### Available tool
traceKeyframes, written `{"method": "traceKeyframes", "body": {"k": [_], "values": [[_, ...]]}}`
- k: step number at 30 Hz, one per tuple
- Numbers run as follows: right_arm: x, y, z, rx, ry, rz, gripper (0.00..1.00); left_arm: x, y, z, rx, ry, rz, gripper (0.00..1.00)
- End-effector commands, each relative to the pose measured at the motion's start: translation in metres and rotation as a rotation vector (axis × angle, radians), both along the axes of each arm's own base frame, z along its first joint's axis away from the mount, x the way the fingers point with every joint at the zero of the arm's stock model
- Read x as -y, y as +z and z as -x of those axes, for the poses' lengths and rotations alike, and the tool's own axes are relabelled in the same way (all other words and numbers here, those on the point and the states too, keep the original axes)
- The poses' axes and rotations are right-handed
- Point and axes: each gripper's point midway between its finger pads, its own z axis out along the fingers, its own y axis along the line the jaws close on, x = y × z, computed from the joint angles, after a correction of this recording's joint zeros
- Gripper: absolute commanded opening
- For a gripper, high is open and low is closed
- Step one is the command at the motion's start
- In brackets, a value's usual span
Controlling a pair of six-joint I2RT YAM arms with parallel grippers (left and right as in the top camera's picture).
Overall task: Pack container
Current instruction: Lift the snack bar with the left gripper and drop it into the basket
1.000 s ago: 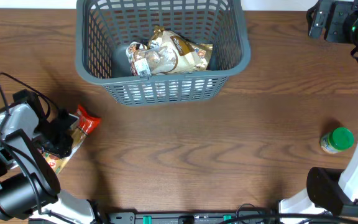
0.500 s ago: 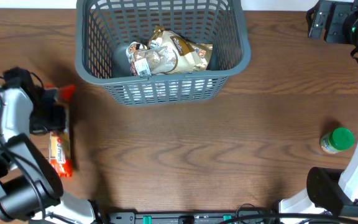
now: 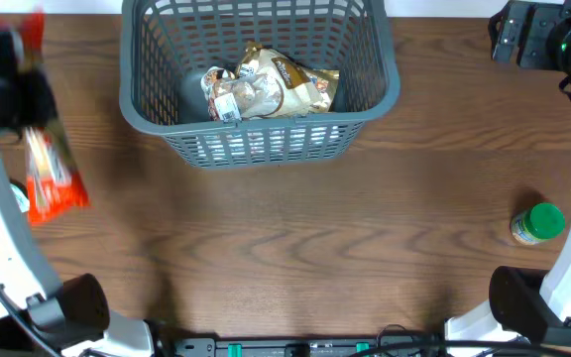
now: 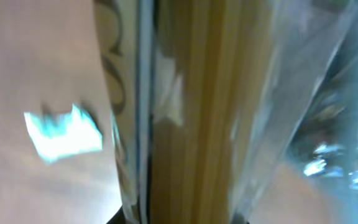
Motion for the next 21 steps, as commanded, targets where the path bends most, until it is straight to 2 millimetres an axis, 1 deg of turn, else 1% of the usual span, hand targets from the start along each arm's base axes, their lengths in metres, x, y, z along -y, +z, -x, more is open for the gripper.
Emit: {"method": "traceKeyframes", "body": {"k": [1,3,6,8,11,12,13,14,16,17,19,21], "values": [[0.0,-0.003,-0.001,-0.006,-0.009,-0.018,0.99,0.049,0.081,-0.016,0.259,-0.214,-0.109,0.06],[0.0,-0.003,-0.001,-0.006,-0.009,-0.018,0.99,0.078,0.107,-0.03,0.358,-0.391,-0.218,0.06],[0.0,-0.004,0.0,-0.011,-0.009,-0.019,0.99,0.12,0.133,-0.051,0.475,-0.622,-0.391,0.06],[0.0,-0.005,0.001,-0.017,-0.009,-0.02,0.99,0.148,0.142,-0.063,0.528,-0.802,-0.528,0.06],[0.0,-0.006,0.002,-0.025,-0.009,-0.02,0.99,0.185,0.144,-0.078,0.566,-1.057,-0.743,0.06],[0.0,-0.007,0.003,-0.027,-0.009,-0.02,0.99,0.199,0.141,-0.084,0.575,-1.154,-0.824,0.06],[0.0,-0.007,0.003,-0.028,-0.009,-0.021,0.99,0.207,0.139,-0.089,0.584,-1.203,-0.857,0.06],[-0.001,-0.007,0.003,-0.029,-0.006,-0.024,0.99,0.22,0.135,-0.096,0.603,-1.251,-0.875,0.06],[-0.003,-0.008,0.003,-0.031,0.005,-0.034,0.99,0.243,0.123,-0.109,0.635,-1.313,-0.844,0.06],[-0.005,-0.008,0.003,-0.03,0.012,-0.04,0.99,0.254,0.114,-0.115,0.638,-1.344,-0.82,0.06],[-0.008,-0.008,0.003,-0.029,0.026,-0.052,0.99,0.273,0.087,-0.126,0.614,-1.406,-0.768,0.06],[-0.009,-0.008,0.003,-0.03,0.028,-0.054,0.99,0.288,0.055,-0.138,0.56,-1.453,-0.729,0.06]]}}
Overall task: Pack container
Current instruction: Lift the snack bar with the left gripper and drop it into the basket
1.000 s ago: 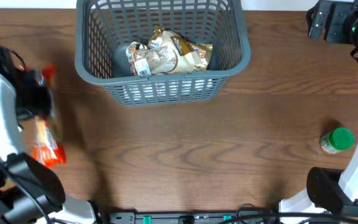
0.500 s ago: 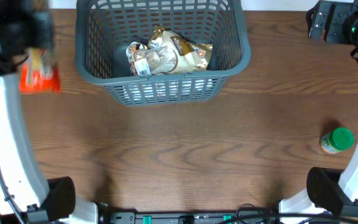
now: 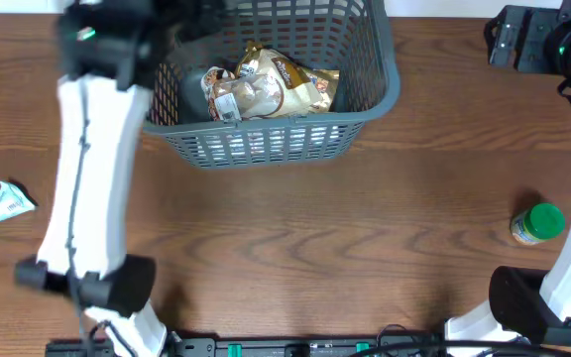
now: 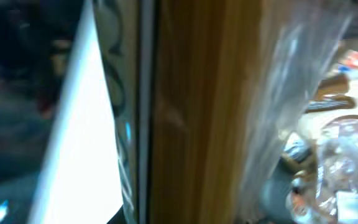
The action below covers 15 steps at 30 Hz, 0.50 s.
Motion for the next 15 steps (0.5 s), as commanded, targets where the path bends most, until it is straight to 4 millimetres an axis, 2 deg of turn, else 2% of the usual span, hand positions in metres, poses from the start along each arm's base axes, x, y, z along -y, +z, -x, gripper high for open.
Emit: {"method": "traceKeyframes", "body": {"k": [1,6,10,12,13,14,15], "values": [[-0.003,-0.002,-0.001,-0.004,0.005,-0.032,0.99,0.03,-0.031,-0.016,-0.025,-0.115,-0.053,0.06],[-0.004,-0.005,0.001,-0.016,0.006,-0.034,0.99,0.047,-0.106,-0.038,-0.204,-0.079,-0.027,0.06],[-0.004,-0.009,0.005,-0.039,0.006,-0.036,0.99,0.047,-0.149,-0.048,-0.317,-0.007,0.02,0.06],[-0.004,-0.01,0.006,-0.049,0.005,-0.037,0.99,0.046,-0.162,-0.051,-0.351,0.016,0.031,0.07],[-0.004,-0.011,0.007,-0.051,0.005,-0.037,0.99,0.046,-0.167,-0.052,-0.363,0.018,0.029,0.15],[-0.004,-0.011,0.007,-0.052,0.005,-0.037,0.99,0.045,-0.17,-0.051,-0.374,0.02,0.025,0.34],[-0.004,-0.011,0.007,-0.053,0.005,-0.038,0.99,0.044,-0.173,-0.049,-0.387,0.025,0.024,0.41]]}}
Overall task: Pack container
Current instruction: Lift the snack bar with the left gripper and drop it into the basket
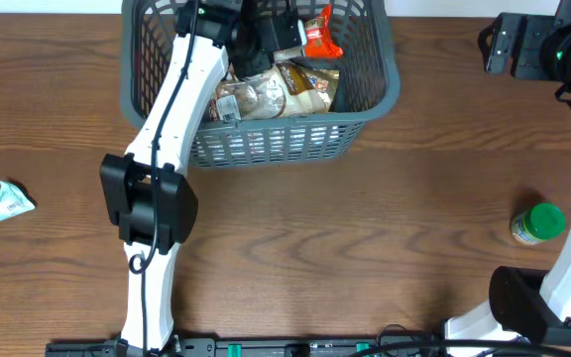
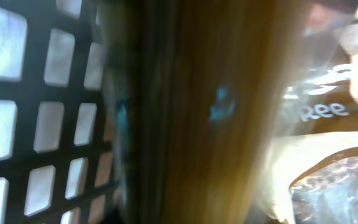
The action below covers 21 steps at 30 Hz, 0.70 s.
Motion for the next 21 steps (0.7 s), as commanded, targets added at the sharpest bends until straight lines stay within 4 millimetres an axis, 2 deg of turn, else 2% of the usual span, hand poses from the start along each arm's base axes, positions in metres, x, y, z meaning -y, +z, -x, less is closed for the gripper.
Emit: {"method": "traceKeyframes", "body": {"k": [1,3,7,12,17,19,21], "values": [[0.0,-0.003,0.0,-0.009,-0.01,-0.019,0.99,-0.002,0.035,0.001,0.038,0.05,0.065,0.51],[0.0,-0.003,0.0,-0.011,-0.011,-0.018,0.99,-0.005,0.039,0.003,0.016,0.124,0.093,0.99],[0.0,-0.004,0.001,-0.014,-0.01,-0.019,0.99,-0.014,0.065,0.017,0.009,0.22,0.129,0.98],[0.0,-0.004,0.001,-0.018,-0.011,-0.019,0.99,-0.043,0.123,0.049,0.081,0.311,0.096,0.98],[0.0,-0.005,0.002,-0.022,-0.011,-0.019,0.99,-0.092,0.196,0.086,0.239,0.47,0.068,0.98],[0.0,-0.005,0.002,-0.022,-0.011,-0.019,0.99,-0.119,0.222,0.102,0.286,0.561,0.1,0.98],[0.0,-0.005,0.002,-0.022,-0.01,-0.019,0.99,-0.152,0.239,0.117,0.311,0.662,0.124,0.98]]}}
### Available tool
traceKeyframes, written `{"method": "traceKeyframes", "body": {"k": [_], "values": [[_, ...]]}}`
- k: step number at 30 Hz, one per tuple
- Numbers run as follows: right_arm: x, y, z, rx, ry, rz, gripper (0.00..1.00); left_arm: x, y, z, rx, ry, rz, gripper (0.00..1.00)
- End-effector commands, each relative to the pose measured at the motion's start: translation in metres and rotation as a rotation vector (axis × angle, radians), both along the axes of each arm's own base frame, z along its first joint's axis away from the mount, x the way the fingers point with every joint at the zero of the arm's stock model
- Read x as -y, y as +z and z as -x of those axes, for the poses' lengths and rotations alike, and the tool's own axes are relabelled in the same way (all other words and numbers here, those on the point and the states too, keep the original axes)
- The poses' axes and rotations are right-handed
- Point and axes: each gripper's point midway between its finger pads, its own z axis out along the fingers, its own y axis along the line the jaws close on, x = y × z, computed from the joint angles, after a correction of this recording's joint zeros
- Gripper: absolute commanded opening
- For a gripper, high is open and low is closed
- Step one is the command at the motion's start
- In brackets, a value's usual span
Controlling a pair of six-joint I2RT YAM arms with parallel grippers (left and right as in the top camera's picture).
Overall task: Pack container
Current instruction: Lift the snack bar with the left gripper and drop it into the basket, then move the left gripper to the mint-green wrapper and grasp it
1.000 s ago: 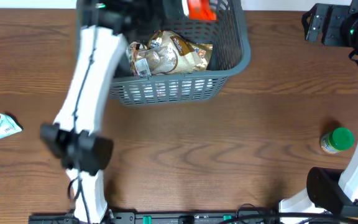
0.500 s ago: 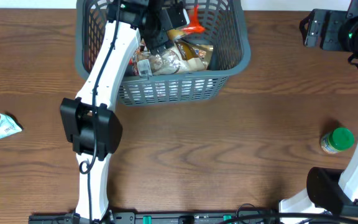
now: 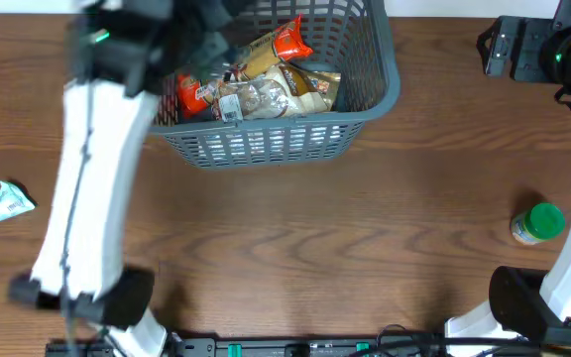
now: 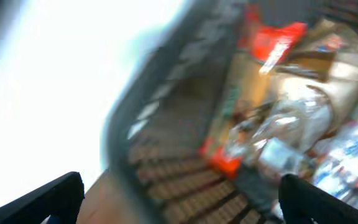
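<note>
A long spaghetti packet [image 3: 241,64] with orange-red ends lies slantwise in the grey basket [image 3: 380,94], across the brown snack bags [image 3: 285,87]. The left wrist view shows the same packet [image 4: 247,93] down inside the basket [image 4: 166,81]. My left gripper [image 4: 185,199] is open, its dark fingers [image 4: 55,196] wide apart with nothing between them. Overhead it is a blur [image 3: 198,22] over the basket's left rim. My right arm [image 3: 538,45] stays at the far right corner; its jaws cannot be made out.
A green-lidded jar [image 3: 538,223] stands at the right side of the wooden table [image 3: 295,248]. A crumpled white and green wrapper lies near the left edge. The basket sits at the table's far edge.
My left gripper was shut on the spaghetti packet inside the basket. Now it is open and back over the left rim, and the packet lies loose in the basket.
My left gripper first held the spaghetti packet over the table's far left. Then it was at the basket's left rim with the packet, then deep in the basket over the snack bags. Now the packet rests there, released. The right arm stayed put.
</note>
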Motion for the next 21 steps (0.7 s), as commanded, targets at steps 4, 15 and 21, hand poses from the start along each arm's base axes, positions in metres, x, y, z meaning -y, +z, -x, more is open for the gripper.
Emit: {"method": "traceKeyframes", "body": {"k": [4,15,21], "values": [[0.001,-0.002,0.0,-0.007,-0.013,-0.015,0.99,-0.136,0.04,0.039,0.075,0.468,0.109,0.98],[0.001,0.003,-0.006,0.024,-0.012,-0.013,0.99,-0.319,-0.044,0.125,0.069,1.823,0.939,0.98],[-0.004,0.005,-0.008,0.034,0.0,-0.013,0.99,-0.351,-0.116,0.137,0.056,2.286,1.124,0.98]]}}
